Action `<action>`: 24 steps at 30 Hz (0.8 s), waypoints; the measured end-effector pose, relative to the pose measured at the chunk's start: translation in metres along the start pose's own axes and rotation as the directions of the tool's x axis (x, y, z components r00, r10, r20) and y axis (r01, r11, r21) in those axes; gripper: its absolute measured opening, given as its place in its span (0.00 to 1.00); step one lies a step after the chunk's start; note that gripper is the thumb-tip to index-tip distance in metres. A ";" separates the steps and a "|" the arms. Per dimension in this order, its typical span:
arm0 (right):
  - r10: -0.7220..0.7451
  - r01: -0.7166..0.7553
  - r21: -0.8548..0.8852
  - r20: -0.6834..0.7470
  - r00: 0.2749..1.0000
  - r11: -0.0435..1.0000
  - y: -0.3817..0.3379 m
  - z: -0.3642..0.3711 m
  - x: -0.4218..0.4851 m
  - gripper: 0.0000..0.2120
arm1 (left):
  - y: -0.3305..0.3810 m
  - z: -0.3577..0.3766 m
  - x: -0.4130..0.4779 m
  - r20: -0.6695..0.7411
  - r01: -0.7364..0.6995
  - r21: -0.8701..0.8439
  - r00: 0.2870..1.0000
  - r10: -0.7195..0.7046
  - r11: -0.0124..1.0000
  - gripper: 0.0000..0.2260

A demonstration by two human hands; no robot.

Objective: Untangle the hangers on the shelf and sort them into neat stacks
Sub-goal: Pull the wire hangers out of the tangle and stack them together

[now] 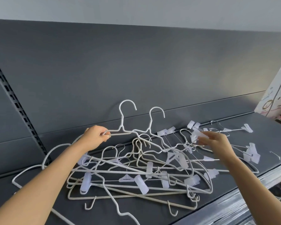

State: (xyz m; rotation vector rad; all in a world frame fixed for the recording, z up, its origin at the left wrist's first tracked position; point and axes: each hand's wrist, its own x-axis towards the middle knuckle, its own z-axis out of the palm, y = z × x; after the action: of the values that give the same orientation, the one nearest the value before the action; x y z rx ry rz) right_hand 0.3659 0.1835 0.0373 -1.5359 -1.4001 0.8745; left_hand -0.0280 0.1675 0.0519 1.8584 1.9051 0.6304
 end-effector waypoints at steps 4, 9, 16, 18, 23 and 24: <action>0.016 -0.014 0.117 -0.013 1.000 0.993 0.000 -0.001 -0.003 0.08 | -0.011 0.007 -0.001 0.046 0.007 -0.035 0.999 -0.006 0.999 0.09; 0.046 -0.049 0.152 0.021 0.999 0.987 -0.001 0.011 -0.003 0.09 | -0.018 0.012 -0.001 0.071 0.018 -0.053 0.997 -0.014 0.998 0.07; 0.099 -0.066 0.370 -0.071 0.993 0.927 -0.009 0.013 0.000 0.09 | -0.020 0.016 -0.003 0.071 0.027 -0.162 0.997 -0.016 0.986 0.09; 0.133 -0.059 0.416 -0.150 0.980 0.908 -0.011 0.012 0.002 0.10 | -0.020 0.014 -0.002 0.073 0.016 -0.209 0.997 0.000 0.978 0.07; 0.163 -0.034 0.453 -0.249 0.955 0.891 -0.013 0.009 0.004 0.11 | -0.021 0.009 0.002 0.104 0.001 -0.303 0.994 0.032 0.953 0.12; 0.178 -0.044 0.462 -0.249 0.952 0.886 -0.013 0.009 0.004 0.11 | -0.021 0.009 0.003 0.122 0.006 -0.313 0.992 0.034 0.950 0.12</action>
State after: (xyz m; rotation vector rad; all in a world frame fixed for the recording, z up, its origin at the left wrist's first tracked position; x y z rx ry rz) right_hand 0.3533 0.1887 0.0462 -1.3228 -0.8299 0.9281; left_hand -0.0400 0.1708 0.0324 1.6685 1.6067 0.7531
